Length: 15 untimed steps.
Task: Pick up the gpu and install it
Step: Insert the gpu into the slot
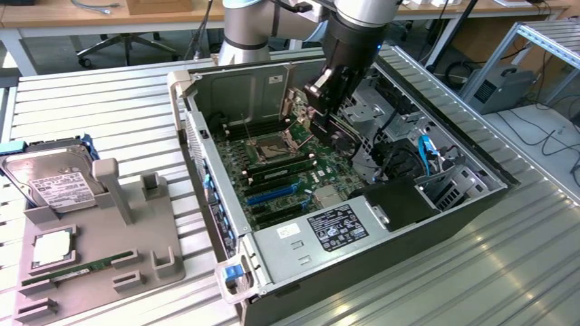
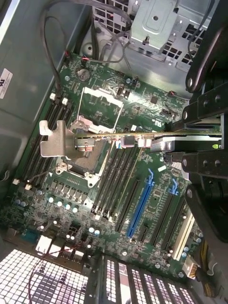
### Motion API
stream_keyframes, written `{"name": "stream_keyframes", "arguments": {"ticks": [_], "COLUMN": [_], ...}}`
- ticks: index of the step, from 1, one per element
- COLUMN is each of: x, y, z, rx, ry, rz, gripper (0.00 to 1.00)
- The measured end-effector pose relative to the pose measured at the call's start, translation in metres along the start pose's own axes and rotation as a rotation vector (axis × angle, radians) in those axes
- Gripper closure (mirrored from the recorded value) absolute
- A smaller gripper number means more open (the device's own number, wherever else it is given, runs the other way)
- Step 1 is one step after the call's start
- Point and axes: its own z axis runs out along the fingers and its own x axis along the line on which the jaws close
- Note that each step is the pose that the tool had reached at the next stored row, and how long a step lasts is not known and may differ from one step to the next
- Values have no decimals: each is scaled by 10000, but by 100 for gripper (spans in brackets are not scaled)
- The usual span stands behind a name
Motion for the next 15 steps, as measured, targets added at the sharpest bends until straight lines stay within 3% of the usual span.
{"name": "stream_keyframes", "arguments": {"ticks": [15], "x": [0], "y": [0], "z": [0], "rx": [-10], "ry": [15], "rz": [-415], "gripper": [73]}}
